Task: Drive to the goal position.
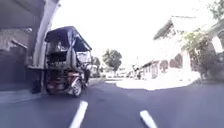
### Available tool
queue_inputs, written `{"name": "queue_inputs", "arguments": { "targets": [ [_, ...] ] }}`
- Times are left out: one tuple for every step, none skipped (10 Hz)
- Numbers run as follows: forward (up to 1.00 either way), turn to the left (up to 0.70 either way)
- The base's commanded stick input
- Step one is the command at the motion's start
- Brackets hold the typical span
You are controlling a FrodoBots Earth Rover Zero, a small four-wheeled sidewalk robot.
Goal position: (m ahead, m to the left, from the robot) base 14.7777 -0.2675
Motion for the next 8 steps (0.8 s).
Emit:
{"name": "queue_inputs", "arguments": {
  "targets": [
    [1.0,-0.07],
    [1.0,0.0],
    [1.0,0.0],
    [1.0,0.0],
    [1.0,0.0],
    [1.0,0.0],
    [1.0,0.0],
    [1.0,0.0]
  ]
}}
